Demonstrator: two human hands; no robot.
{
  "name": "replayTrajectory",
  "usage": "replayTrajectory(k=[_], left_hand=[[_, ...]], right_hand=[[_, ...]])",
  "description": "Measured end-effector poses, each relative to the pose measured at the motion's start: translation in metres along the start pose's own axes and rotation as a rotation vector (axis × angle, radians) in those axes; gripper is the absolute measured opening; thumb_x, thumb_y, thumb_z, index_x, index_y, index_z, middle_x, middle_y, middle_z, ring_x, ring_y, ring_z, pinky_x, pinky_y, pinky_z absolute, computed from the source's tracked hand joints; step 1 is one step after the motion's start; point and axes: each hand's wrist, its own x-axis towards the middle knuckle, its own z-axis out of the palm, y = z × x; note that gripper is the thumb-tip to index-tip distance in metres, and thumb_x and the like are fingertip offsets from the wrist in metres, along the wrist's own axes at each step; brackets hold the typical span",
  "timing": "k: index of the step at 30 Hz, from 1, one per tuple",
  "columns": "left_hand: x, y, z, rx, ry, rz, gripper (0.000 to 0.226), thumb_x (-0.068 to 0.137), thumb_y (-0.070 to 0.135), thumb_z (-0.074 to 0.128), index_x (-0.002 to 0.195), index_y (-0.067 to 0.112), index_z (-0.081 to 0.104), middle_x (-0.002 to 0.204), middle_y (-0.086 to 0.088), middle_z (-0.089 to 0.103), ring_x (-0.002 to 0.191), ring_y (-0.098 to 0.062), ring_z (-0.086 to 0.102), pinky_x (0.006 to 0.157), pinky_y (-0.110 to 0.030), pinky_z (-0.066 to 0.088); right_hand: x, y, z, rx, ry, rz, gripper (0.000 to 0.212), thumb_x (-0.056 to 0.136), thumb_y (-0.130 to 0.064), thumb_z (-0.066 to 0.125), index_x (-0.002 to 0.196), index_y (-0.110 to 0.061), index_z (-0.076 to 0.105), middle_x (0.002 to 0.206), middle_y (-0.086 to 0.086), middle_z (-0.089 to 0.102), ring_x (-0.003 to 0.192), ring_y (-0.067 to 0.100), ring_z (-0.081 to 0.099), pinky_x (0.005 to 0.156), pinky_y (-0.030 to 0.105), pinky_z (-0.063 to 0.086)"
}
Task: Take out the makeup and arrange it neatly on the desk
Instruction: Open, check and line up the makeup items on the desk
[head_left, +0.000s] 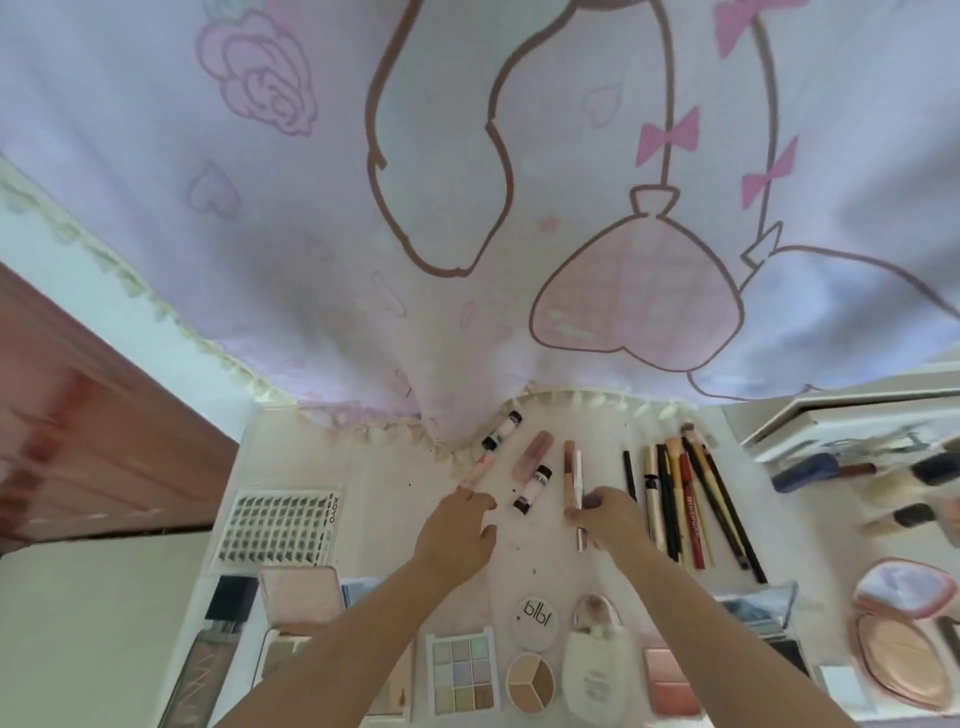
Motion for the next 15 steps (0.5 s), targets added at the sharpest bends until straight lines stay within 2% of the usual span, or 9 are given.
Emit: replayTrajectory(k=[2,5,7,9,10,12,14,15], left_hand=[[-0.001,0.002,-0.005,-0.039,-0.013,0.034,0.037,0.094,0.023,0.042,0.131,0.015,0.043,0.131,-0.004,0.047,0.120,-0.018,0.043,0.097,-0.025,0.034],[-0.003,0.006,-0.015,-0.089,-0.030,0.101,0.038,0.094,0.026,0.044,0.131,0.016,0.043,0.128,-0.001,0.050,0.116,-0.015,0.047,0.095,-0.022,0.034],[-0.004,0.011,-0.024,-0.125,-0.030,0.160,0.039,0.093,0.029,0.046,0.130,0.017,0.043,0.127,0.001,0.051,0.113,-0.011,0.048,0.090,-0.017,0.034],[-0.003,0.019,-0.038,-0.160,-0.002,0.224,0.040,0.092,0.033,0.049,0.129,0.018,0.044,0.123,0.003,0.052,0.106,-0.008,0.049,0.081,-0.011,0.032],[-0.003,0.025,-0.046,-0.179,0.029,0.261,0.039,0.091,0.035,0.051,0.126,0.018,0.046,0.119,0.004,0.054,0.099,-0.005,0.049,0.077,-0.008,0.032],[-0.002,0.039,-0.063,-0.233,0.076,0.328,0.038,0.089,0.038,0.054,0.122,0.020,0.049,0.109,0.009,0.053,0.088,0.002,0.046,0.072,-0.005,0.032],[-0.003,0.056,-0.082,-0.254,0.102,0.372,0.038,0.088,0.034,0.055,0.123,0.019,0.048,0.107,0.009,0.054,0.086,0.001,0.046,0.072,-0.007,0.033],[-0.004,0.063,-0.091,-0.245,0.131,0.401,0.030,0.089,0.029,0.055,0.118,0.020,0.051,0.103,0.008,0.056,0.086,-0.002,0.048,0.071,-0.009,0.033]], right_hand=[[-0.013,-0.005,-0.010,0.248,-0.035,0.003,0.022,0.077,0.004,0.060,0.064,-0.009,0.047,0.057,0.007,0.050,0.050,0.018,0.048,0.043,0.024,0.037],[-0.036,-0.020,-0.035,0.558,-0.111,-0.054,0.013,0.081,0.008,0.056,0.073,-0.002,0.055,0.065,0.015,0.061,0.049,0.018,0.062,0.041,0.021,0.049],[-0.049,-0.032,-0.051,0.715,-0.157,-0.112,0.010,0.087,-0.001,0.054,0.077,0.000,0.058,0.069,0.017,0.065,0.051,0.017,0.066,0.045,0.022,0.053],[-0.061,-0.046,-0.064,0.767,-0.174,-0.180,0.026,0.092,-0.015,0.048,0.074,-0.001,0.060,0.063,0.015,0.065,0.050,0.018,0.065,0.046,0.024,0.053],[-0.066,-0.054,-0.068,0.740,-0.150,-0.216,0.032,0.094,-0.020,0.044,0.070,-0.003,0.058,0.055,0.011,0.062,0.044,0.017,0.060,0.042,0.022,0.050],[-0.076,-0.072,-0.075,0.643,-0.070,-0.317,0.035,0.095,-0.021,0.041,0.063,-0.008,0.049,0.038,0.000,0.045,0.030,0.011,0.041,0.032,0.017,0.034],[-0.083,-0.091,-0.080,0.598,-0.042,-0.417,0.033,0.094,-0.012,0.043,0.061,-0.012,0.037,0.035,-0.008,0.031,0.027,0.007,0.026,0.030,0.013,0.021],[-0.088,-0.099,-0.083,0.576,-0.053,-0.469,0.033,0.092,-0.008,0.045,0.062,-0.012,0.035,0.036,-0.008,0.031,0.027,0.006,0.026,0.031,0.012,0.020]])
